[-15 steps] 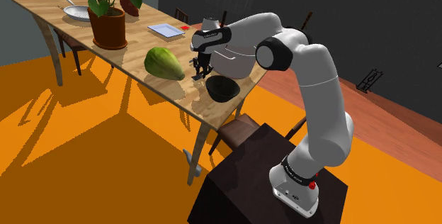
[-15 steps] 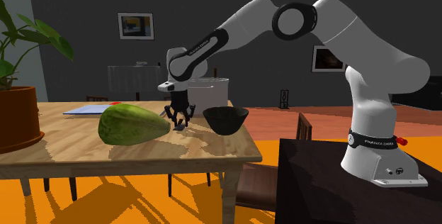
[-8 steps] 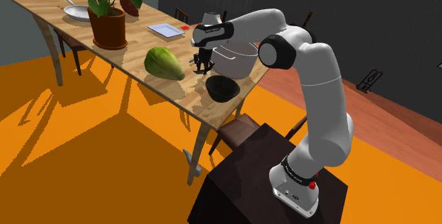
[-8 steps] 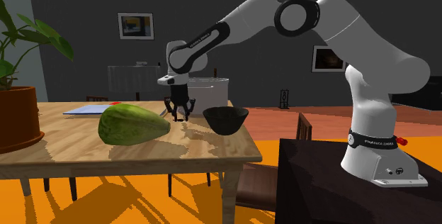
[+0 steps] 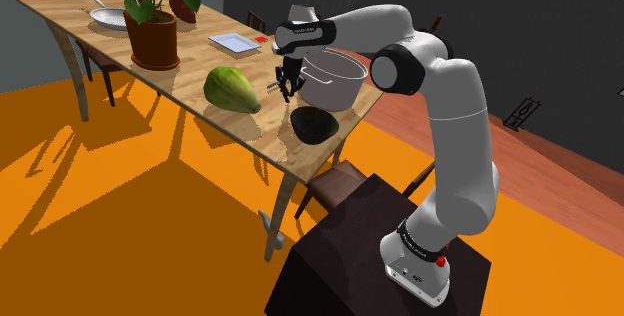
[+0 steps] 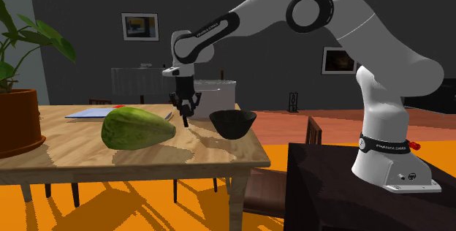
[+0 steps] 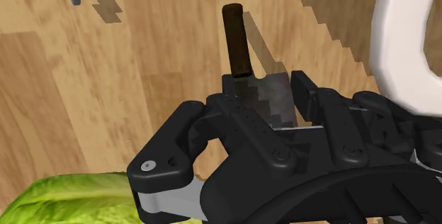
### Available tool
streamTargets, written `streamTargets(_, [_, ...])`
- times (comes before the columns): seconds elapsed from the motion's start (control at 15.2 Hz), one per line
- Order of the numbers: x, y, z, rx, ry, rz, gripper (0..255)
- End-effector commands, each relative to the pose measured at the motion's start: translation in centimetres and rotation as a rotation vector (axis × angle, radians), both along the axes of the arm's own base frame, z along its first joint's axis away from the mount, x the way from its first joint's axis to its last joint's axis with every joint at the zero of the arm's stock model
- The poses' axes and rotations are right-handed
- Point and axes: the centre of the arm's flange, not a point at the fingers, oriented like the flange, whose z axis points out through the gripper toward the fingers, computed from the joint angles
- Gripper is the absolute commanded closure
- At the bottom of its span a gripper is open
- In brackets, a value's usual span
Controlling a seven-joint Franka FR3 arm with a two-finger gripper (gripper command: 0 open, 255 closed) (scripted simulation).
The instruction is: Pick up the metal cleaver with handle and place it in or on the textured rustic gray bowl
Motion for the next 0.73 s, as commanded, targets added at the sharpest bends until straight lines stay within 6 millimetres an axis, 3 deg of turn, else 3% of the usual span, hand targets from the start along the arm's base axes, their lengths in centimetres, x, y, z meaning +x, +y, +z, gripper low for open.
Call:
streamTargets(0.0, [0.0, 0.1, 0.9, 0.0, 0.0, 0.0, 255])
streamTargets(0.66, [0.0, 0.1, 6.2, 0.0, 0.0, 0.0, 255])
